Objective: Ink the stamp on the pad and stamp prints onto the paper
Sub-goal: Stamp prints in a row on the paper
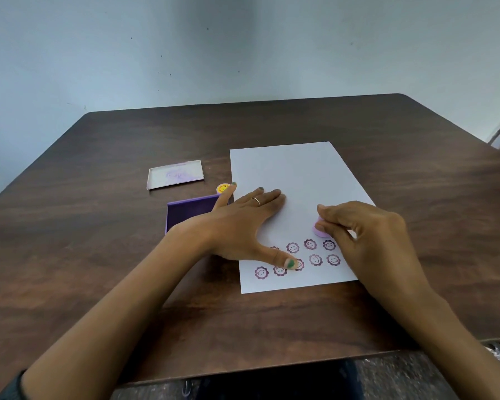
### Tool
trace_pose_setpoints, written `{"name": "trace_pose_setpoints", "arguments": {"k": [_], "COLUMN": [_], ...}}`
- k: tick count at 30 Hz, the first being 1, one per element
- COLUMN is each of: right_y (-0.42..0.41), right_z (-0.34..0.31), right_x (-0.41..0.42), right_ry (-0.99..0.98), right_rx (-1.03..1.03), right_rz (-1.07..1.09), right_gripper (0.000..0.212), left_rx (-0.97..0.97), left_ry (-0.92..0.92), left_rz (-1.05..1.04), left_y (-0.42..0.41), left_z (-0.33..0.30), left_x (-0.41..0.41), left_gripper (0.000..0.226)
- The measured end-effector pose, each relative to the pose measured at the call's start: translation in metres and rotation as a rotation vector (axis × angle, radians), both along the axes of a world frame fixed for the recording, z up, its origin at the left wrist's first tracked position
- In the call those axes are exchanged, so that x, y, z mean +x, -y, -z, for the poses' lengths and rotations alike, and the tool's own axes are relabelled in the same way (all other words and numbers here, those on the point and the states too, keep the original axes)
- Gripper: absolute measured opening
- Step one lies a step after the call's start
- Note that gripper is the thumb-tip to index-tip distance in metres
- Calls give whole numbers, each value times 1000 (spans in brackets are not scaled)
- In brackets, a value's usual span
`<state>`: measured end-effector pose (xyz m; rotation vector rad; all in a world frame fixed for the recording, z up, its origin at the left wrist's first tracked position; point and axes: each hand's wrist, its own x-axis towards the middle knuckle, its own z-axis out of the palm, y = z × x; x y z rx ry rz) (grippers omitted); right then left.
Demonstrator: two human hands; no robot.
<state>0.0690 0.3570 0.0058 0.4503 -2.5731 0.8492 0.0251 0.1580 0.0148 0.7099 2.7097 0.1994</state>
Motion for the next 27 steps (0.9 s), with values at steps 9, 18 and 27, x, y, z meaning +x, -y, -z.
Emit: {"name": "trace_pose_setpoints", "arguments": {"k": [9,18,27], "right_y": [-4,-7,-7], "right_z": [1,4,3], "right_x": [-5,-8,-8], "right_ry": [-29,-58,-63], "right_rx": [-33,-52,-18], "right_rz": [-20,-33,-39], "right_gripper": [22,22,21], "left_rx": [2,-1,5], "left_ry": [0,0,-6], "left_rz": [-2,-1,-2], "left_y": [0,-1,-1], "left_z": [0,-1,0], "left_x": [0,1,1], "left_gripper": [105,104,105]}}
